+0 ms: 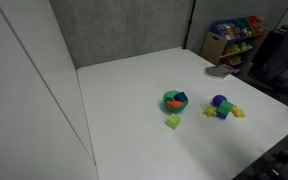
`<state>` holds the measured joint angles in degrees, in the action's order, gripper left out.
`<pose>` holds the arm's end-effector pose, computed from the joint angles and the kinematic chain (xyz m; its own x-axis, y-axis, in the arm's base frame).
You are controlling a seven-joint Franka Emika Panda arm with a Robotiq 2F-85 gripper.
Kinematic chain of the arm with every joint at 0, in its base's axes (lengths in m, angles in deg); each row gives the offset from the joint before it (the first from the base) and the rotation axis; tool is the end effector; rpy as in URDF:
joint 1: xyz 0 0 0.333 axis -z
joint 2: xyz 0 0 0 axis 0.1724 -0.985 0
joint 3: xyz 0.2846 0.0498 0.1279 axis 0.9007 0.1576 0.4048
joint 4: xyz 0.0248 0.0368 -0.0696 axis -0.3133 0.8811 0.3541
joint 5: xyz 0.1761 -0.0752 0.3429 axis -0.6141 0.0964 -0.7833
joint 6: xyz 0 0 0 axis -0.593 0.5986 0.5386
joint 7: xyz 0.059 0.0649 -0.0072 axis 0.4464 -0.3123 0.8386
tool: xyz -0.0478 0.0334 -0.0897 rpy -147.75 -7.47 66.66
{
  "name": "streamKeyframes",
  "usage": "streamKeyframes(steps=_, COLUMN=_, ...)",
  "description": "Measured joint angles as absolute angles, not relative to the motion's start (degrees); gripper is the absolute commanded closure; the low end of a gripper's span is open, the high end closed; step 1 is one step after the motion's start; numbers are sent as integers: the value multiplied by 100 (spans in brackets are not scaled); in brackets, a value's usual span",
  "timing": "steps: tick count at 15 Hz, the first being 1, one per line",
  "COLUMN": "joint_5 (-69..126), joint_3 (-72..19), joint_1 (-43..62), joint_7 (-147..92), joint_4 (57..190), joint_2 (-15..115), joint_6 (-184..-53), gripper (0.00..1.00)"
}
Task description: Put the orange toy on the lime green block
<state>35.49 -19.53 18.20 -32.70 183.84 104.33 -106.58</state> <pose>0.3539 -0.0386 0.4560 0.9712 -0.1731 0.1637 -0.2005 -0.9650 0.1688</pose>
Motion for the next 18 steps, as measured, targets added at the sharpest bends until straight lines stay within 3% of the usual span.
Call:
streamKeyframes(steps=10, joint_5=3547, joint_3=-1937, joint_1=1742, joint_7=-3270, joint_4=18283, joint_2=10303, joint_6=-10657, gripper=0)
streamKeyframes(steps=18, joint_5=3405, joint_3=-1797, joint_1=1446, joint_7=-3400, joint_4=17073, joint_2=9053, joint_6=-10478, gripper=0)
